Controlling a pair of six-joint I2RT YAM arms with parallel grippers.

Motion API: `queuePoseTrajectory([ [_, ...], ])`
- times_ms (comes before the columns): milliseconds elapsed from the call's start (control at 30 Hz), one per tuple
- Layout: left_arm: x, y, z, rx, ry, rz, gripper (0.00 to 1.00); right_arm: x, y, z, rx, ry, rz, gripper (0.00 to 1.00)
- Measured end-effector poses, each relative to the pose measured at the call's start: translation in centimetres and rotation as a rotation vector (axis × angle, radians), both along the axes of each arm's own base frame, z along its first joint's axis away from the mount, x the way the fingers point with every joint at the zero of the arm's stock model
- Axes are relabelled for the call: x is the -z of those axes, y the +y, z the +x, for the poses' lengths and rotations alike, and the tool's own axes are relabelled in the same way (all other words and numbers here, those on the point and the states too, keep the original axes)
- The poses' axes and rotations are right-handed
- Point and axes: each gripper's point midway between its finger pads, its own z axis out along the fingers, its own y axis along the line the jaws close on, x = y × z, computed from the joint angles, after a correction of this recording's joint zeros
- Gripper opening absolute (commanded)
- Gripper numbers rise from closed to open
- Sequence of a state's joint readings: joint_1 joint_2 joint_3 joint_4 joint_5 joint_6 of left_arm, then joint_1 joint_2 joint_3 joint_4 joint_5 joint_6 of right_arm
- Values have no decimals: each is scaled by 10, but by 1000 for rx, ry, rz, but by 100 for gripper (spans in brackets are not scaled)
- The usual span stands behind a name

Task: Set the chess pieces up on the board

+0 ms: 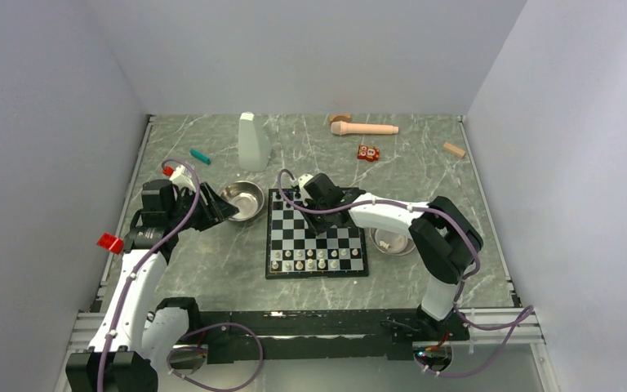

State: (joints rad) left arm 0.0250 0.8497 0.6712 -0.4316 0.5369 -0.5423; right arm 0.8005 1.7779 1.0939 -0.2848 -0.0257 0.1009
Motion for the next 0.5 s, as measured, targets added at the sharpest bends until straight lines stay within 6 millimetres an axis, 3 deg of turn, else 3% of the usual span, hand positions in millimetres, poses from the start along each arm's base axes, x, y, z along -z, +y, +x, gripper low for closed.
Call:
queuePoseTrajectory([
  [500,0,0,0,1,1,0,55,0,8,3,20,-42,69,33],
])
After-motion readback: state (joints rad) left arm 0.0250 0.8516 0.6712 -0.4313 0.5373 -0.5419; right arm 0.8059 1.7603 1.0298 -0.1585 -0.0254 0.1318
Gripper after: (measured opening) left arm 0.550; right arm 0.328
